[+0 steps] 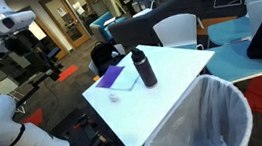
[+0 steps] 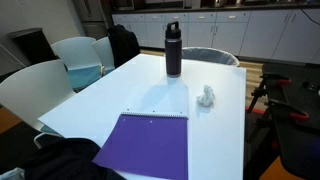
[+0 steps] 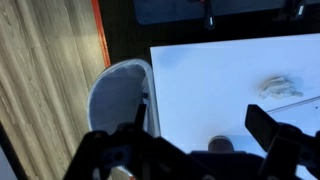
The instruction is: Put the crumpled paper inside the bin on the right
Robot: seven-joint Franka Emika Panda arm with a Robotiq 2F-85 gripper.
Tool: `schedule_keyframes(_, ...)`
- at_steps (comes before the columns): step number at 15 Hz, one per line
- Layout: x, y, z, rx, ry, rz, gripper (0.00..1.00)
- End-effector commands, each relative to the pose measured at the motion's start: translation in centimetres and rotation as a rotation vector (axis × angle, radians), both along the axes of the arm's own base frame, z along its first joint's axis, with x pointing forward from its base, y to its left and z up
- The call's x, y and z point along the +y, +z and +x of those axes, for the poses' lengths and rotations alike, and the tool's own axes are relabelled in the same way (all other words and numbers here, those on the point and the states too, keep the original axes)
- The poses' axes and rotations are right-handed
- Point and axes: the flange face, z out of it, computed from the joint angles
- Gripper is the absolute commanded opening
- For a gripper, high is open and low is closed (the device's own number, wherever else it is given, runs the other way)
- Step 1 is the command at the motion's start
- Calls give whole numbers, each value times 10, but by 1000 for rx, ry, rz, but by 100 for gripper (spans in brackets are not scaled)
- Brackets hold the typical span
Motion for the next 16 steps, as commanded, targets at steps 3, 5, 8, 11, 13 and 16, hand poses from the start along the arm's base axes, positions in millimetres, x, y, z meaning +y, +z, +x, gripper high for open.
schedule_keyframes(3, 0, 1, 0, 1, 0, 0, 100)
schedule_keyframes(5, 5, -1, 4, -6, 22, 24, 100)
schedule_keyframes(8, 35, -16, 33, -112, 64, 88, 100)
schedule_keyframes(11, 67, -45, 61, -199, 37, 199, 100)
schedule_keyframes(13, 87, -75, 77, -210, 11, 262, 100)
schedule_keyframes(16, 110, -123, 100, -170, -61, 317, 100)
